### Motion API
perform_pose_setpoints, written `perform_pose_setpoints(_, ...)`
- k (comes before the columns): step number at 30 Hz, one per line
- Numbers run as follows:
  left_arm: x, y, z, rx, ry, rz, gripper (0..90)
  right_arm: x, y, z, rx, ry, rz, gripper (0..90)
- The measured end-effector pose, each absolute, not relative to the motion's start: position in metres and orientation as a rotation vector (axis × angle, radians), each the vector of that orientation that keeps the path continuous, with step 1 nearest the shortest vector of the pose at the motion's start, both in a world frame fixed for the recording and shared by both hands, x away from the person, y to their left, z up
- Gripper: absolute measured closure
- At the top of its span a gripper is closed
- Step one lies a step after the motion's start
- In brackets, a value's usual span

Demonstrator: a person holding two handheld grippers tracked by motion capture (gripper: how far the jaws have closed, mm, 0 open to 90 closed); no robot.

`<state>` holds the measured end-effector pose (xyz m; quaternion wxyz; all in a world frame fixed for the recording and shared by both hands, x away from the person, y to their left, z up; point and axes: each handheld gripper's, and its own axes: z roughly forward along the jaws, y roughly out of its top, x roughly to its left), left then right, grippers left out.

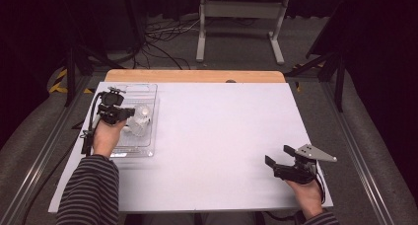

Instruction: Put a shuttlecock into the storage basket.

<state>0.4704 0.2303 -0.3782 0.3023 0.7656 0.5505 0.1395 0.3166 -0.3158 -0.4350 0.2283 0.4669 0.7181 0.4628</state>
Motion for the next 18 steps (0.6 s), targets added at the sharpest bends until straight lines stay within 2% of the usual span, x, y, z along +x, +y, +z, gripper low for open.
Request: perform_pose_setpoints(18,0.4614,0.2313,-0.3692,2.016,1.442,0.413,54.5,0.3162,-0.3159,-0.4346,1.283,1.977,1.276,13.5)
